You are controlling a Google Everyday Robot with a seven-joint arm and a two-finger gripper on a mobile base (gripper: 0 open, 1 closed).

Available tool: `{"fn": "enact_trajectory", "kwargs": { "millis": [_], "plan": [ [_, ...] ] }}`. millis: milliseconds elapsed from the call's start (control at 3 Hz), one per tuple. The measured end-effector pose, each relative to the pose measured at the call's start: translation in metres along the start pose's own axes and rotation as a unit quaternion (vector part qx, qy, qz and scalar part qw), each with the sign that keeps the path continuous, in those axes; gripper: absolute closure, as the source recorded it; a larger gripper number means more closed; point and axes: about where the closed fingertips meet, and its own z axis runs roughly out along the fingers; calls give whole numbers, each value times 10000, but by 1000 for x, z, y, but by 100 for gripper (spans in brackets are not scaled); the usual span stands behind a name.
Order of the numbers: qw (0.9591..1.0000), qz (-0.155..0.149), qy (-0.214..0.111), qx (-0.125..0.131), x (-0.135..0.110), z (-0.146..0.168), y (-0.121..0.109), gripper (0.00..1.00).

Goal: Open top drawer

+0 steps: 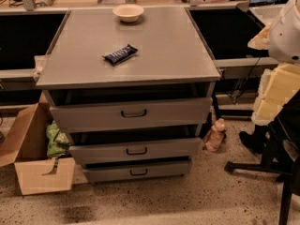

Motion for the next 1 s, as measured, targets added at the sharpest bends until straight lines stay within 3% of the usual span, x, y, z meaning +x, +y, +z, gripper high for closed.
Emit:
{"fn": "enact_trajectory", "kwargs": {
  "millis": [333, 667, 1000],
  "plan": [
    [10000, -1, 2, -2, 0, 0, 0, 0],
    [9995, -200, 184, -157, -5, 28, 4, 0],
    [9956, -783, 271, -435, -22, 90, 20, 0]
  ]
}}
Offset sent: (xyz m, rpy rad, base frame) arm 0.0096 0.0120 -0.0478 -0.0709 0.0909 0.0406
